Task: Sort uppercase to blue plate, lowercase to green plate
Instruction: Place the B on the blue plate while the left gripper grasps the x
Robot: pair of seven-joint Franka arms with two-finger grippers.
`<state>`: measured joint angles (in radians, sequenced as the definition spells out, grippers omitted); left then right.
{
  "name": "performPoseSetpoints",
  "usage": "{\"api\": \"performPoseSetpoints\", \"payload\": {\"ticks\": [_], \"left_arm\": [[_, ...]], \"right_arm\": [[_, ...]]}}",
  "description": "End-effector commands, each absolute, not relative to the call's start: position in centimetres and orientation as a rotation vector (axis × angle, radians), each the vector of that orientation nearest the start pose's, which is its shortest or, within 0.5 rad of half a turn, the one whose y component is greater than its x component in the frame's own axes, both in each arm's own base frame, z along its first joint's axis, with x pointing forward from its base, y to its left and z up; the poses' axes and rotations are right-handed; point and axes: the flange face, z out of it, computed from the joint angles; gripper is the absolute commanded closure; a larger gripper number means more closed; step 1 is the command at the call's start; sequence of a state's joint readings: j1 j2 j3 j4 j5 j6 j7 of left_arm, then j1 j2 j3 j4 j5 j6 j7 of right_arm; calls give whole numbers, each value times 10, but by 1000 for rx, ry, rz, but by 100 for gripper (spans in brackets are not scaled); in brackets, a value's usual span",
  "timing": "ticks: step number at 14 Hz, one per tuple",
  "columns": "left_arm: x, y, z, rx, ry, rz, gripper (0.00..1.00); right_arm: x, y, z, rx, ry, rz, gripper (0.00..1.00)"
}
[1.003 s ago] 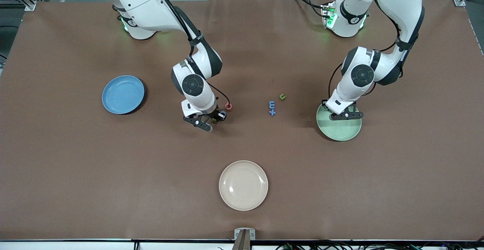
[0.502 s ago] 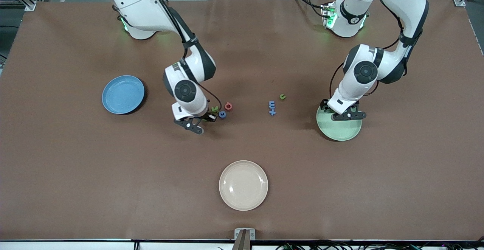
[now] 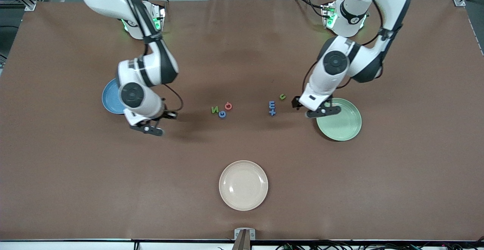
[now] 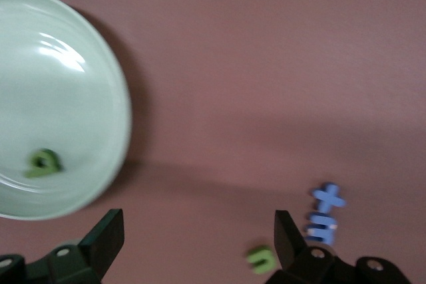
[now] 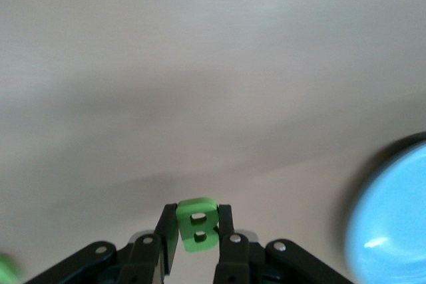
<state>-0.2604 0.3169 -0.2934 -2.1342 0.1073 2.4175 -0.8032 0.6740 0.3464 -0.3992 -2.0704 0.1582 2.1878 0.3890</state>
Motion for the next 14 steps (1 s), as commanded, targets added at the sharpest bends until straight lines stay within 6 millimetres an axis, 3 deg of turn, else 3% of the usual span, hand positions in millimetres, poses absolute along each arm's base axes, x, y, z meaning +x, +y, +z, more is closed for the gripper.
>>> {"api": "performPoseSetpoints", "payload": {"ticks": [1,4,9,11,14], "left_arm": [[499,-341,227,-3128,-448,110,1],[498,-364,201,-3118,-459,110,1],[491,-390,182,-3153,-455,78,1],[493,-391,179,-3153,-456,81,2],[488,-395,175,-3150,-438,91,15]], "right_arm": [[510,88,280,-3132,191,303,99],[490,33,271,-3105,138,320,99],[439,-41,224,-3110,56,215,99],[425,-50,211,-3121,52,196,98],[417,-51,206,-3119,61,208,98]]}}
